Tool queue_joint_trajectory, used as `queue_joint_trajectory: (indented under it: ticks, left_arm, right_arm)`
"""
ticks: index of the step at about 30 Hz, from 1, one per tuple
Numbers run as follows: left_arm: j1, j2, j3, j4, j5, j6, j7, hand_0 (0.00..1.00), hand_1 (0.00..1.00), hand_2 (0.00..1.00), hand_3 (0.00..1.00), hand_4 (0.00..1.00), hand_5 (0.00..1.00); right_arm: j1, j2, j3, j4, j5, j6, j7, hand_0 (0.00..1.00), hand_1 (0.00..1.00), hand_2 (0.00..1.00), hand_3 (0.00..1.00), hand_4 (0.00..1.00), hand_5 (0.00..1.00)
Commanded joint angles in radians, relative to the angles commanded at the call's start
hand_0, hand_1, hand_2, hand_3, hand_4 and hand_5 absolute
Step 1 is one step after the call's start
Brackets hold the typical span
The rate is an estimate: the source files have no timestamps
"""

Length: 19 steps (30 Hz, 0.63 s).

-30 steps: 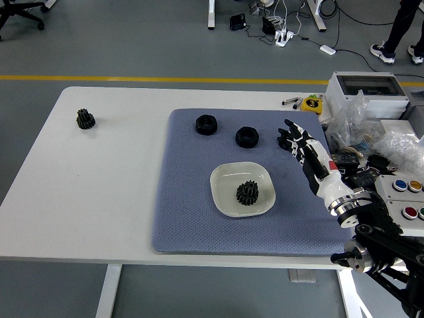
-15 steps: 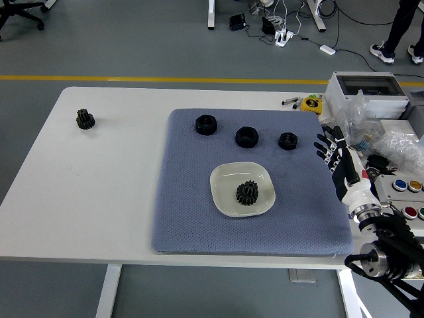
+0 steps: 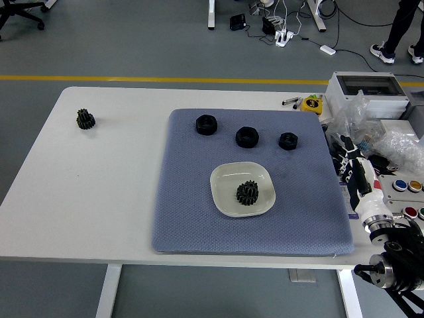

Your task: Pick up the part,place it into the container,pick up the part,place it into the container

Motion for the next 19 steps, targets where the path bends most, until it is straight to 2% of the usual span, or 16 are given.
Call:
queue_joint_trajectory:
  ticks: [4,11,14,19]
  left_arm:
    - [0.001,0.000,-0.003,0.000,0.006,-0.001,0.002,0.717,0.721,0.752,0.608,0.678,0.578]
    - [0.007,0.001,-0.011,0.003,0.017,0.000,0.006,0.717,0.720,0.751,0.609,0.679,0.579]
    - [0.010,-0.002,-0.015,0.004,0.019,0.001,0.007,0.717,0.720,0.751,0.609,0.679,0.579]
    - [0.014,-0.003,-0.020,0.004,0.026,0.000,0.009,0.717,0.721,0.751,0.610,0.678,0.579]
  right_arm:
    - [-0.035,0.032,0.047,-0.001,-0.047,0.012,0.000,0.885,0.828,0.856,0.872,0.998,0.998]
    - [-0.087,0.121,0.121,-0.022,-0.077,0.041,0.024,0.851,0.814,0.843,0.854,0.998,0.998]
    - [-0.110,0.134,0.143,-0.021,-0.115,0.048,0.020,0.851,0.814,0.843,0.854,0.998,0.998]
    - [-0.137,0.131,0.167,-0.010,-0.151,0.065,0.020,0.833,0.801,0.830,0.836,0.998,0.998]
